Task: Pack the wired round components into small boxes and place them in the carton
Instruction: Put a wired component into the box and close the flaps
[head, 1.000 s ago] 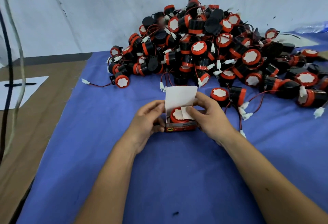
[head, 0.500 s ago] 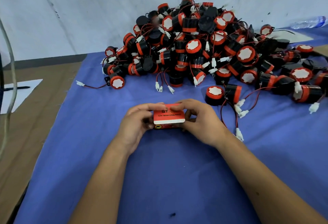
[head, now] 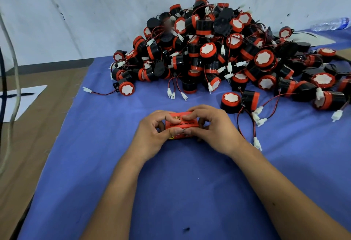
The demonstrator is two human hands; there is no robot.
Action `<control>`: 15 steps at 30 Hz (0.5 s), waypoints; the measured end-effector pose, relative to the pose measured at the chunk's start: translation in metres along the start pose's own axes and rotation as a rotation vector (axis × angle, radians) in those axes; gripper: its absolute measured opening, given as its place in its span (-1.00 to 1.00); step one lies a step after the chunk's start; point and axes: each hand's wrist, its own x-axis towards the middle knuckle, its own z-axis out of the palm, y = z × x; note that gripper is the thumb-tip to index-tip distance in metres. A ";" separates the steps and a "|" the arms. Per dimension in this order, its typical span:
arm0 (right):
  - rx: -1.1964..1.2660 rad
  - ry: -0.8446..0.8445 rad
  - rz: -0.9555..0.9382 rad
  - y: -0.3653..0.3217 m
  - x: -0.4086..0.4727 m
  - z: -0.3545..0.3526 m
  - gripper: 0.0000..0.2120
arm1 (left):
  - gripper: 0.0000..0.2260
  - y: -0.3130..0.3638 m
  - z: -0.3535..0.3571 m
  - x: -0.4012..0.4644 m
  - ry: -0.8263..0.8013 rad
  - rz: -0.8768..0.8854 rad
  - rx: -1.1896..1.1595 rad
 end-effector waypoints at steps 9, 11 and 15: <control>-0.327 0.043 -0.163 -0.007 -0.006 0.000 -0.65 | -0.37 0.008 -0.007 -0.005 -0.055 -0.029 0.106; -0.374 0.080 -0.180 -0.010 -0.006 0.001 -0.59 | -0.34 0.010 -0.006 -0.004 -0.045 -0.025 0.142; -0.458 0.026 -0.194 -0.005 -0.003 0.000 -0.56 | -0.44 0.013 -0.006 -0.004 -0.040 0.000 0.198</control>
